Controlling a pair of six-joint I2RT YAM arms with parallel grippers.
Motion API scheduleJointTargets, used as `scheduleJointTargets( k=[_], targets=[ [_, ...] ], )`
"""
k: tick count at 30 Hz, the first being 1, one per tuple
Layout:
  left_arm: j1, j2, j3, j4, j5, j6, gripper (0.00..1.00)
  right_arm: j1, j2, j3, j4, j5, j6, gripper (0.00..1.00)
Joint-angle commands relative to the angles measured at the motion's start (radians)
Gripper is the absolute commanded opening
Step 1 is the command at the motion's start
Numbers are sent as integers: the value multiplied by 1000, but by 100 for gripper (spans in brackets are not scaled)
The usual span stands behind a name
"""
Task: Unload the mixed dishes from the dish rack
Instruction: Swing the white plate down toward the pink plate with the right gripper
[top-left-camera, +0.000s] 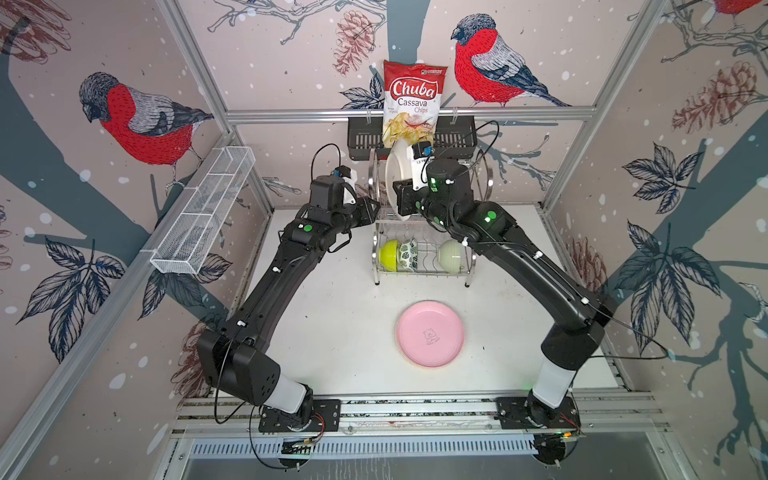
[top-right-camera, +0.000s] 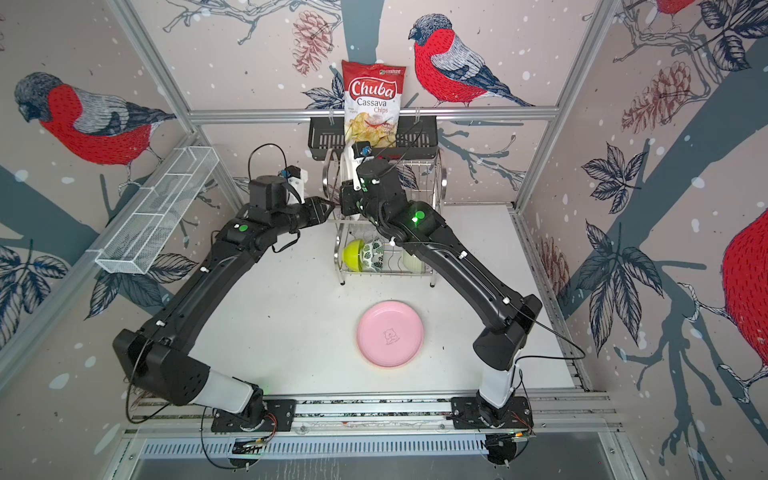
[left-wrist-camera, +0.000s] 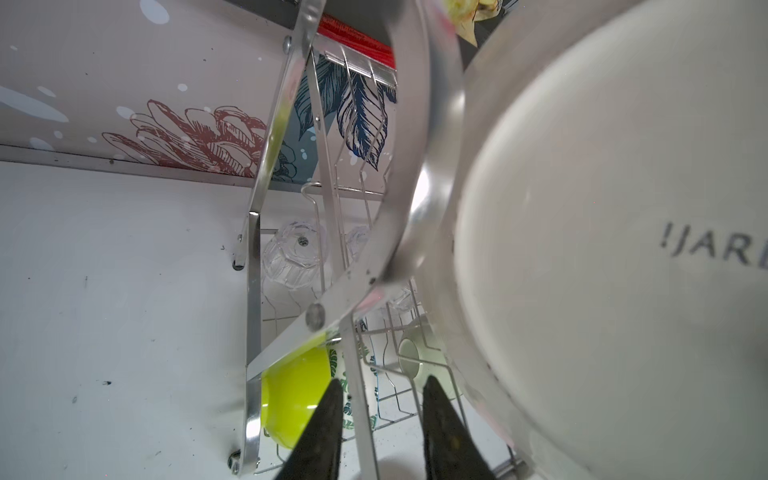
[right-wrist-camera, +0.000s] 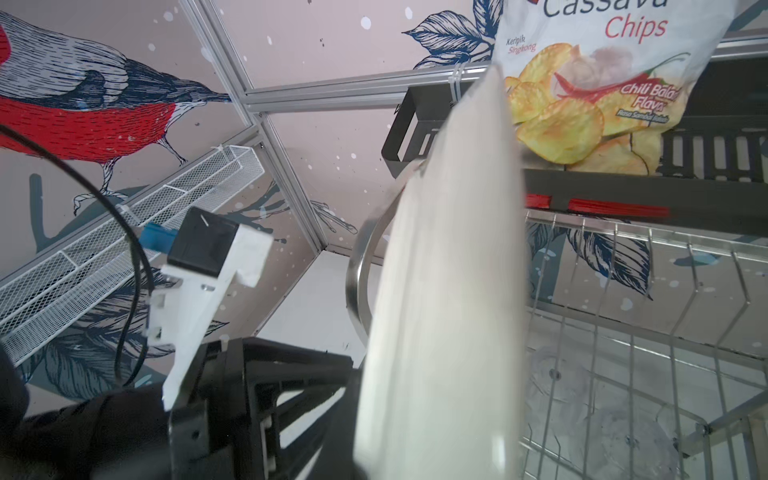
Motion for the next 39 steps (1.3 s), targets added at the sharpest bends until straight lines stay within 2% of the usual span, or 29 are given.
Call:
scheduleJointTargets(
  k=[1,11,23,27,31,32,35,39],
  targets=[
    [2,-10,26,-12,-4,-2,34,12,-69,-33,124,49,-19,14],
    [1,-58,43,-71,-43,-9,53,110,-358,-334,215,158,-35,14],
    [1,-138,37,-277,-72,57,80,362,-656,-694,205,380,4,13],
    [1,-151,53,-351,-32,75,85,445,-664,-772,181,479,5,13],
    [-5,-155,32,-402,54,84,91,508,-627,-806,140,554,-18,13],
    [-8,-159,18,-405,81,82,97,524,-615,-814,131,569,-26,12],
    [-14,-174,-22,-412,134,81,97,553,-588,-846,113,593,-47,12],
    [-25,-186,-47,-440,149,82,97,579,-549,-882,104,627,-78,11]
  ],
)
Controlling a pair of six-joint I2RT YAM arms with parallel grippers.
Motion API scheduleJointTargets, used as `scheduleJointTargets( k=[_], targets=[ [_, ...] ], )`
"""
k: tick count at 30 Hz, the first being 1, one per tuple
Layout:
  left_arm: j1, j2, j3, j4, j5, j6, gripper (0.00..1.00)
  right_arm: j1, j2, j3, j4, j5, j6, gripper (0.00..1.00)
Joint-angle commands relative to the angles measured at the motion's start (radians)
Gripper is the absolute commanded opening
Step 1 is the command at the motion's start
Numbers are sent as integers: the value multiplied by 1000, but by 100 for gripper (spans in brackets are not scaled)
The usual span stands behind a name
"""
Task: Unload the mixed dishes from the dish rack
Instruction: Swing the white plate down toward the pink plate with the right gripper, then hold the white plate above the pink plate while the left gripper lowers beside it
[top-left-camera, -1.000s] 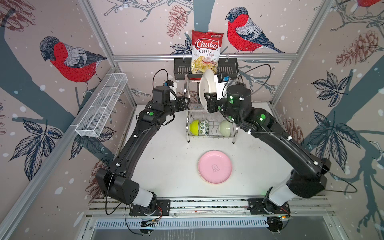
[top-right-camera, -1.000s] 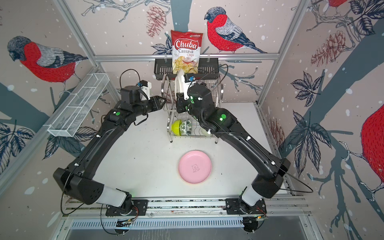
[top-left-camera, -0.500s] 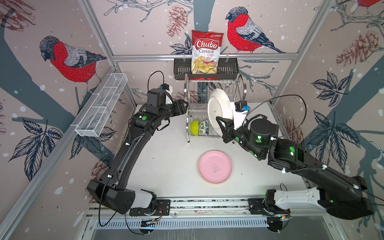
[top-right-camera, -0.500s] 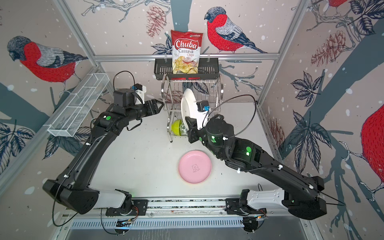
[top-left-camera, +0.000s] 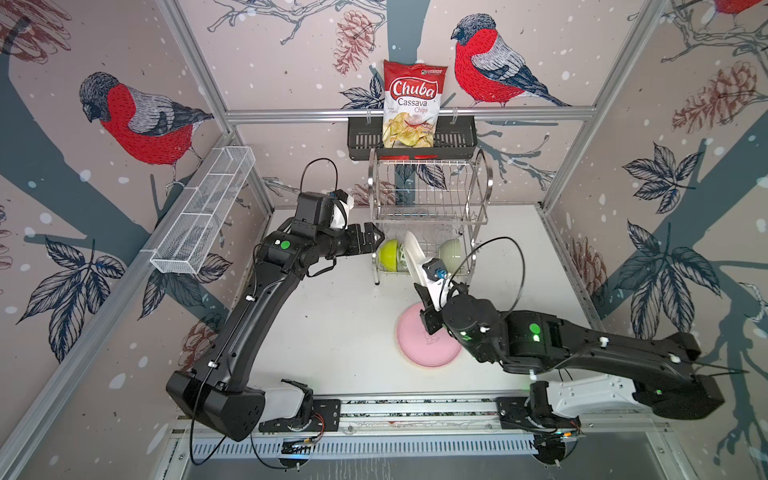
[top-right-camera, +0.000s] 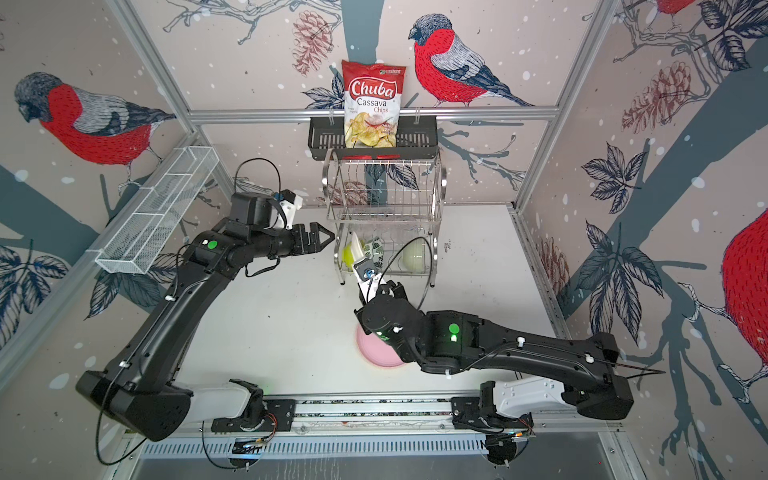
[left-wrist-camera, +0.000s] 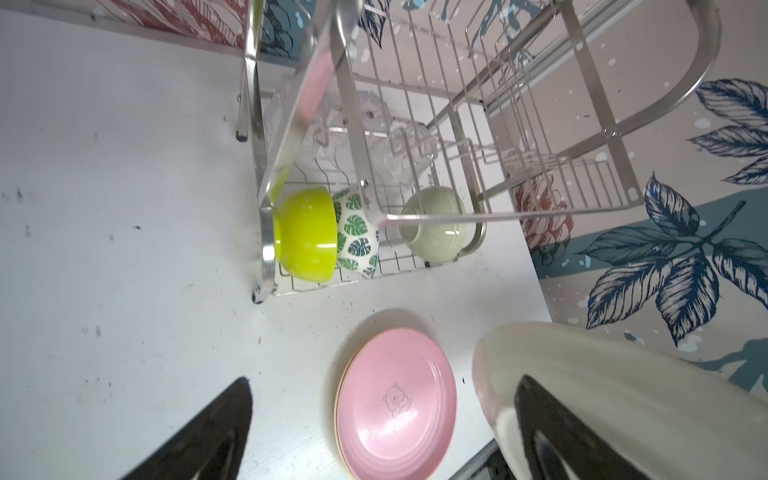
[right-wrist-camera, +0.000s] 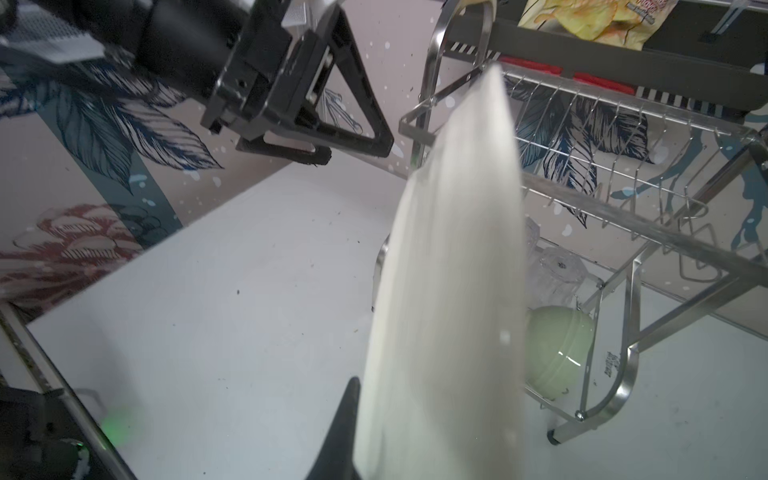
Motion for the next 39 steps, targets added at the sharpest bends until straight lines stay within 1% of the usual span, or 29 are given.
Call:
scheduleJointTargets(
  k=[1,6,11,15,17,21,23,27,30,34,39],
  targets=[
    [-15,-9,-13,-34,46,17,97,20,28,-13,41,99,-55,11],
    [-57,-1,-40,-28,51,3,97,52,113,-19,31,150,-108,9],
    [-70,-5,-95,43,119,-41,97,72,193,4,-18,208,-99,7],
    [-84,-7,-142,91,180,-70,97,85,247,15,-20,260,-125,7],
    [-87,-9,-149,92,190,-72,97,88,281,25,-18,292,-136,6],
    [-87,-17,-132,76,184,-62,97,91,339,46,-58,384,-96,4],
    [-87,-24,-125,64,162,-54,97,91,349,38,-70,426,-73,3],
    [-82,-31,-114,32,104,-35,97,96,321,-1,-71,459,-41,3],
    [-59,-31,-113,25,92,-30,97,110,289,-40,-71,476,-31,3],
    [-23,-31,-118,48,120,-38,97,131,277,-79,-98,511,-19,3],
    [-19,-11,-138,91,215,-44,97,144,331,-90,-130,566,-47,3]
  ],
)
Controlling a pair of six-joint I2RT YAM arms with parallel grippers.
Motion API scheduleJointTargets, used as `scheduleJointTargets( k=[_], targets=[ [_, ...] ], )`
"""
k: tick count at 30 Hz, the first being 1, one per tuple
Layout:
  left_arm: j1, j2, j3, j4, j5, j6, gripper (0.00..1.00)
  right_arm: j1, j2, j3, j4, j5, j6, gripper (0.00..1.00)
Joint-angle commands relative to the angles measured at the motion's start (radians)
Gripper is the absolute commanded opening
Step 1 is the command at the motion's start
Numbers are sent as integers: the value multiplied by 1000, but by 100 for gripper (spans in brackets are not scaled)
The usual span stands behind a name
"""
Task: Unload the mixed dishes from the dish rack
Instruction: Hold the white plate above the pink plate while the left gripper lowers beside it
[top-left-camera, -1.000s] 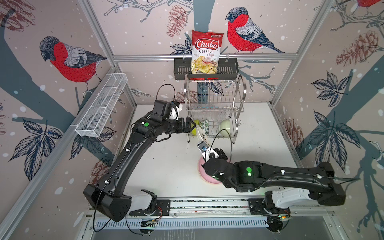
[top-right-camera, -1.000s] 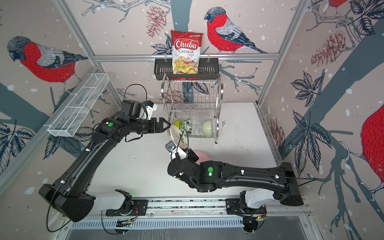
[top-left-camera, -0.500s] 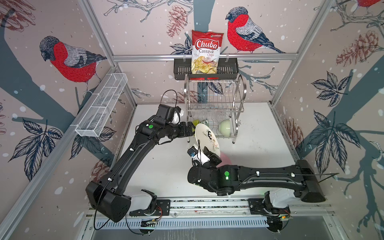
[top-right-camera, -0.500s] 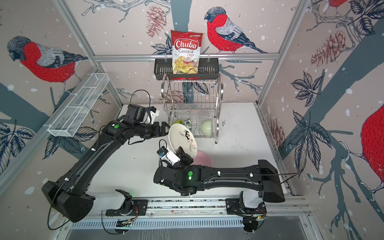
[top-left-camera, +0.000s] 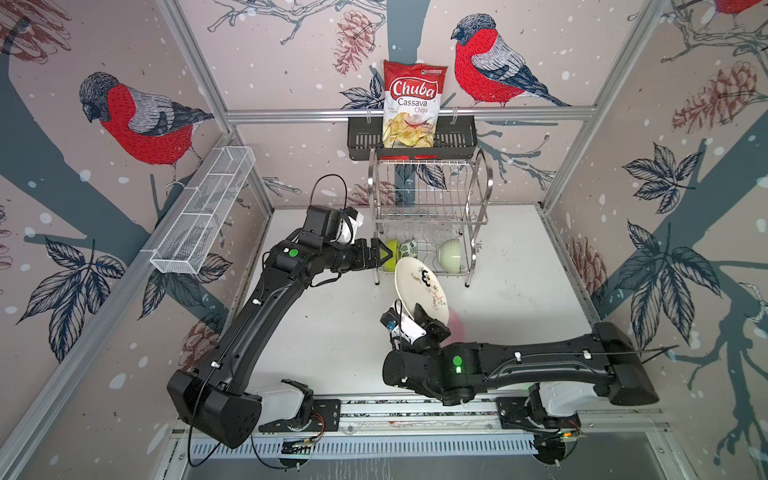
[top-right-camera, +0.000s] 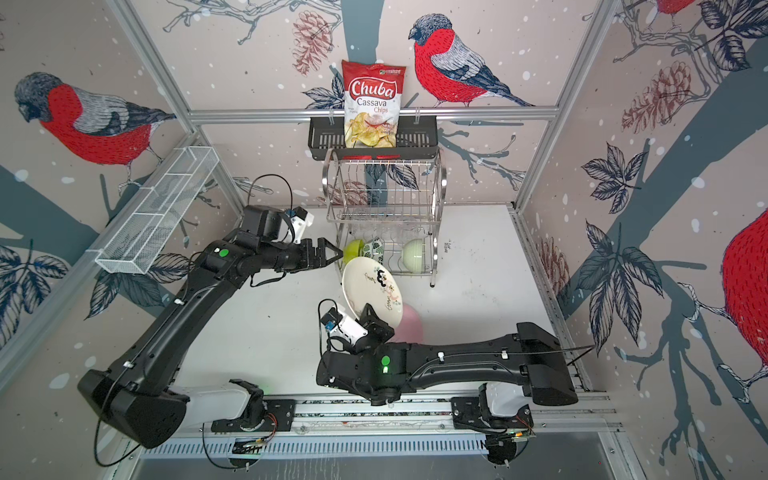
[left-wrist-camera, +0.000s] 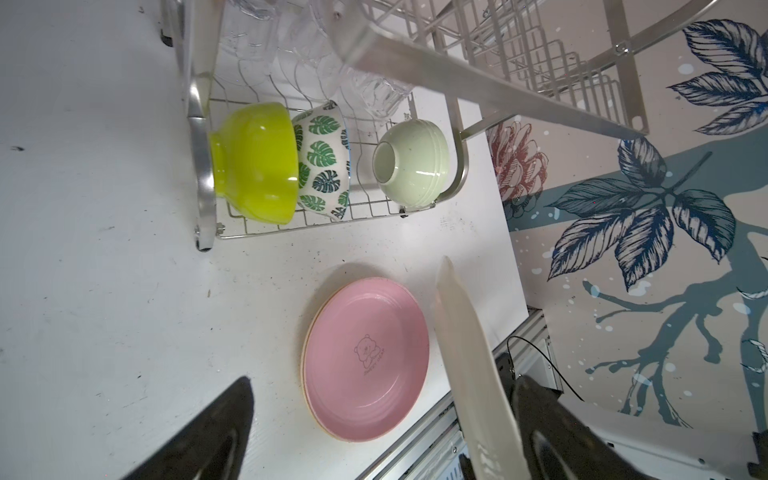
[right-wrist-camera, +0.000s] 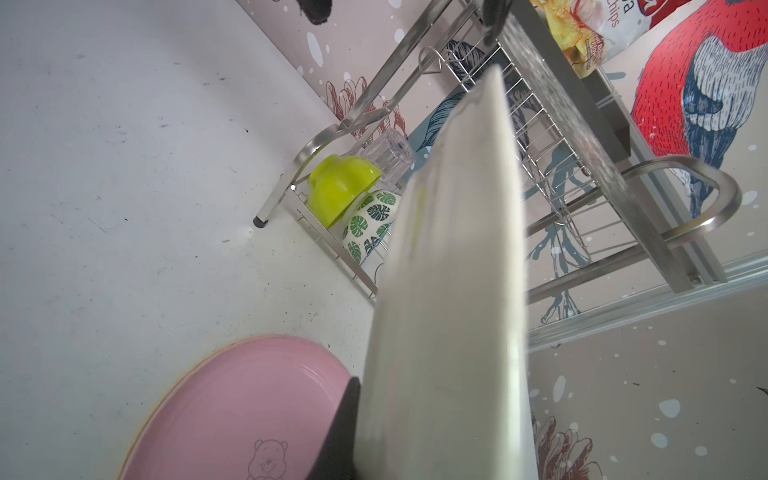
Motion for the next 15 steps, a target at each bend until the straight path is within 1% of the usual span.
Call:
scheduleJointTargets(
  k=[1,6,10,12,15],
  targets=[
    [3,14,-8,55,85,2,97,6,40,3,-27,121,-10,3],
    [4,11,-55,113,137,-4,97,12,112,28,-78,135,15,2],
    [-7,-13,-167,215,205,-39,96,11,148,50,-81,140,2,1],
    [-23,-26,-223,250,205,-51,97,7,156,62,-49,143,-41,1],
    [-52,-38,-284,278,200,-54,93,-8,155,60,66,140,-160,1]
  ],
)
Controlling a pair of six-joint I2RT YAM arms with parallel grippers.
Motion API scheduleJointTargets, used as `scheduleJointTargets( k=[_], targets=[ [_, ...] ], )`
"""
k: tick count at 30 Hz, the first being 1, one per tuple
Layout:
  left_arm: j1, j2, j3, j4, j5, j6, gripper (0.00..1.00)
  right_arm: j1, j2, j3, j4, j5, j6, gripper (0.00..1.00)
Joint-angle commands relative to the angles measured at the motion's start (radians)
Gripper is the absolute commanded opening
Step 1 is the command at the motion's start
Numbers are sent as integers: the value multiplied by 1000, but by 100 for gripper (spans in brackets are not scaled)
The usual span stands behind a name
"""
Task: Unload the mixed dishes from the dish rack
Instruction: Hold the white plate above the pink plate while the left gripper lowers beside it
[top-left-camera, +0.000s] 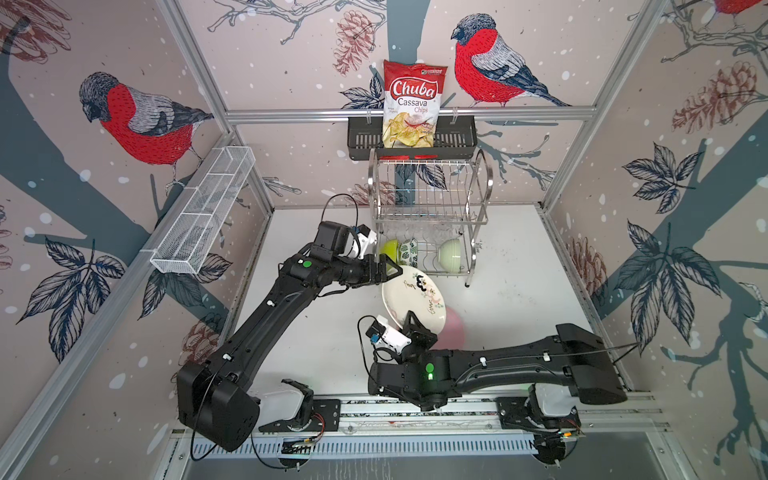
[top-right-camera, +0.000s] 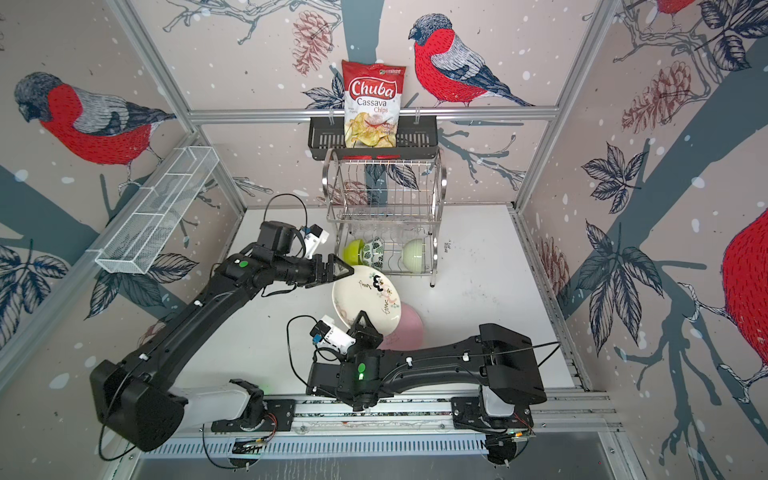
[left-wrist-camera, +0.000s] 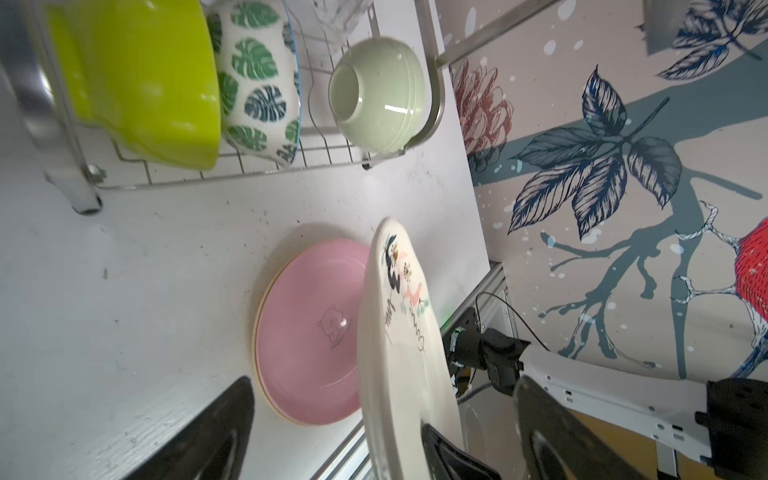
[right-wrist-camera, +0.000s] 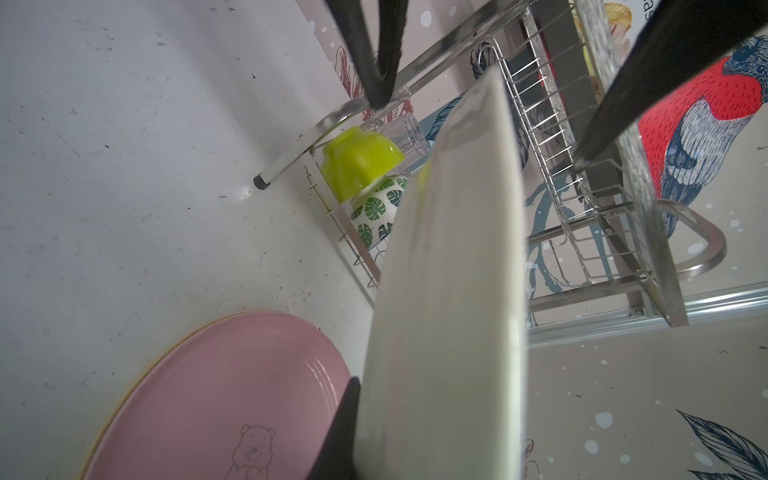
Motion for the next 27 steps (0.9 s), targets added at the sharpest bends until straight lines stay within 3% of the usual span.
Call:
scheduleJointTargets(
  k=[1,4,10,14,19,24,27],
  targets=[
    [-24,-18,-47,106,27,-9,91,-16,-1,8,155,96,-146,1],
    [-41,-29,-88,144,43,-18,79,-36,8,12,241,88,-221,1],
    [-44,-35,-121,164,43,-12,36,-71,45,56,251,93,-242,3],
    [-44,-33,-139,181,52,-15,17,-79,67,69,259,93,-247,11],
    [-44,-38,-149,203,70,-27,2,-84,90,81,266,87,-246,18],
    [-44,-50,-170,221,70,-34,0,-85,90,83,249,59,-213,41],
    [-45,-49,-177,237,74,-45,0,-82,73,85,220,-18,-169,53]
  ],
)
